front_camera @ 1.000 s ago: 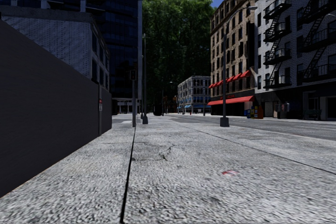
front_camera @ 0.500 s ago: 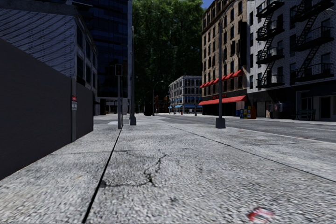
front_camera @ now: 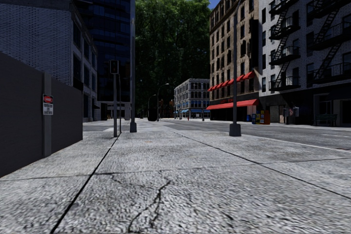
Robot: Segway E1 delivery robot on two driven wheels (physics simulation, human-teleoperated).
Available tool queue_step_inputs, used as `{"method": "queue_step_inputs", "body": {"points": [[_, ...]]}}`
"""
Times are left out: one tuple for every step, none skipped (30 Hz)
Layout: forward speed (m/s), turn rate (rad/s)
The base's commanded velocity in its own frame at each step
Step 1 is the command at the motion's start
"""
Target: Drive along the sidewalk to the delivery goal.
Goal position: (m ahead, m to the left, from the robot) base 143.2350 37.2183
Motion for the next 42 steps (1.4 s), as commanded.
{"method": "queue_step_inputs", "body": {"points": [[2.00,0.00],[2.00,0.00],[2.00,0.00],[2.00,0.00],[2.00,0.00],[2.00,0.00],[2.00,0.00],[2.00,0.00],[2.00,0.00],[2.00,0.00],[2.00,0.00],[2.00,0.00],[2.00,0.00],[2.00,0.00],[2.00,0.00],[2.00,0.00],[2.00,0.00],[2.00,0.00],[2.00,0.00],[2.00,0.00],[2.00,0.00],[2.00,0.00],[2.00,0.00],[2.00,0.00],[2.00,0.00],[2.00,0.00],[2.00,0.00],[2.00,0.00],[2.00,0.00],[2.00,0.00],[2.00,0.00],[2.00,0.00],[2.00,0.00],[2.00,0.00],[2.00,0.00],[2.00,0.00],[2.00,0.00],[2.00,0.04],[2.00,0.15],[2.00,0.18],[2.00,0.18],[2.00,0.21]]}}
